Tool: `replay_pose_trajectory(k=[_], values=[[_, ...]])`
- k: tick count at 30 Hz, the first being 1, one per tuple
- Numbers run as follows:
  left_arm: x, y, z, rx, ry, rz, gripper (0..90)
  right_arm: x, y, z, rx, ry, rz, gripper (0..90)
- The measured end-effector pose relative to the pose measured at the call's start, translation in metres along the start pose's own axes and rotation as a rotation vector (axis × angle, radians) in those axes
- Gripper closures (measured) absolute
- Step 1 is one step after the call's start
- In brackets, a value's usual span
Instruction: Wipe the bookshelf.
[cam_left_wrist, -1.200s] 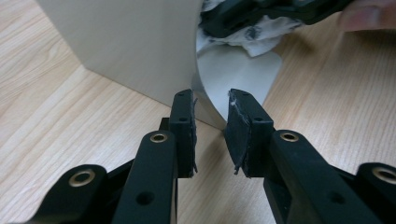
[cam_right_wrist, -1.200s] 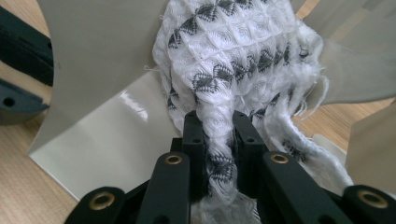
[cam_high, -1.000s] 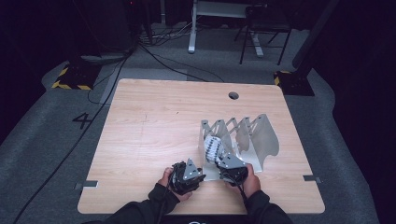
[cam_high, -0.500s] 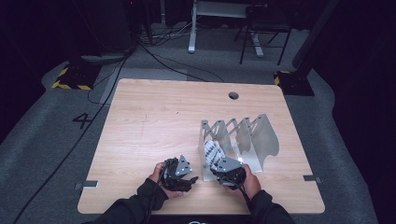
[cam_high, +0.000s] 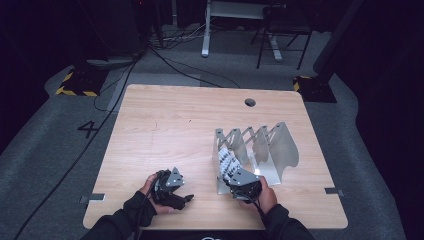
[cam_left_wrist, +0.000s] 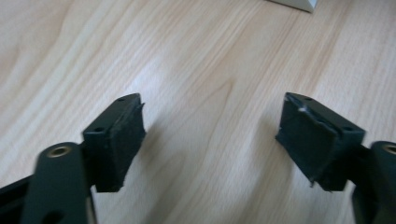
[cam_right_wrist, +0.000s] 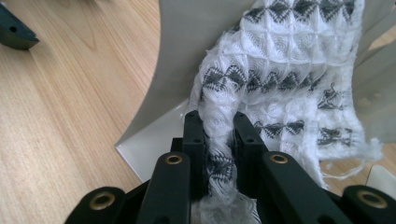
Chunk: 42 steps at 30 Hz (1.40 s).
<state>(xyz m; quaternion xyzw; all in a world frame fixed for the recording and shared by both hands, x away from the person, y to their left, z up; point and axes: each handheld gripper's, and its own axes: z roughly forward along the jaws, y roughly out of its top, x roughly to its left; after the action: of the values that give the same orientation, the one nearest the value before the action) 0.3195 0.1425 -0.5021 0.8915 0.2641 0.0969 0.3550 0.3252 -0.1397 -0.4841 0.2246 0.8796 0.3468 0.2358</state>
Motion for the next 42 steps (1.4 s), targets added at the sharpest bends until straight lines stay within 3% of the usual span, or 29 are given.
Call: replay_pose_trajectory(k=[6,10,11,16,19,22,26,29,33,36,42], values=[[0.002,-0.003,0.000,-0.010,-0.013,0.012,17.5,0.004,0.003,-0.004,-0.055,-0.004,-0.042,78.6],[0.004,0.001,0.003,-0.001,-0.017,0.021,13.4,0.000,0.011,-0.022,-0.167,-0.014,-0.064,78.2],[0.004,0.001,0.003,-0.001,-0.017,0.021,13.2,0.000,0.011,-0.022,-0.167,-0.014,-0.064,78.2],[0.005,0.002,0.004,-0.002,-0.018,0.029,13.2,-0.003,0.027,-0.054,-0.313,-0.072,-0.077,78.2],[0.005,0.002,0.004,-0.001,-0.024,0.033,13.2,-0.004,0.032,-0.063,-0.350,-0.097,-0.069,78.1],[0.006,0.002,0.004,-0.001,-0.026,0.035,13.2,-0.005,0.030,-0.055,-0.317,-0.094,-0.049,77.9],[0.005,0.002,0.004,0.000,-0.028,0.031,13.2,-0.002,0.021,-0.026,-0.217,-0.070,-0.042,77.9],[0.005,0.002,0.004,0.000,-0.028,0.032,13.2,0.001,0.016,-0.011,-0.170,-0.069,-0.058,77.9],[0.005,0.002,0.004,-0.001,-0.028,0.031,13.3,-0.001,0.008,0.010,-0.099,-0.063,-0.041,77.4],[0.005,0.002,0.004,-0.001,-0.028,0.030,13.4,-0.003,-0.002,0.023,-0.063,-0.039,-0.016,77.4],[0.005,0.002,0.004,-0.002,-0.026,0.029,13.5,-0.004,-0.003,0.024,-0.054,-0.048,-0.024,77.4]])
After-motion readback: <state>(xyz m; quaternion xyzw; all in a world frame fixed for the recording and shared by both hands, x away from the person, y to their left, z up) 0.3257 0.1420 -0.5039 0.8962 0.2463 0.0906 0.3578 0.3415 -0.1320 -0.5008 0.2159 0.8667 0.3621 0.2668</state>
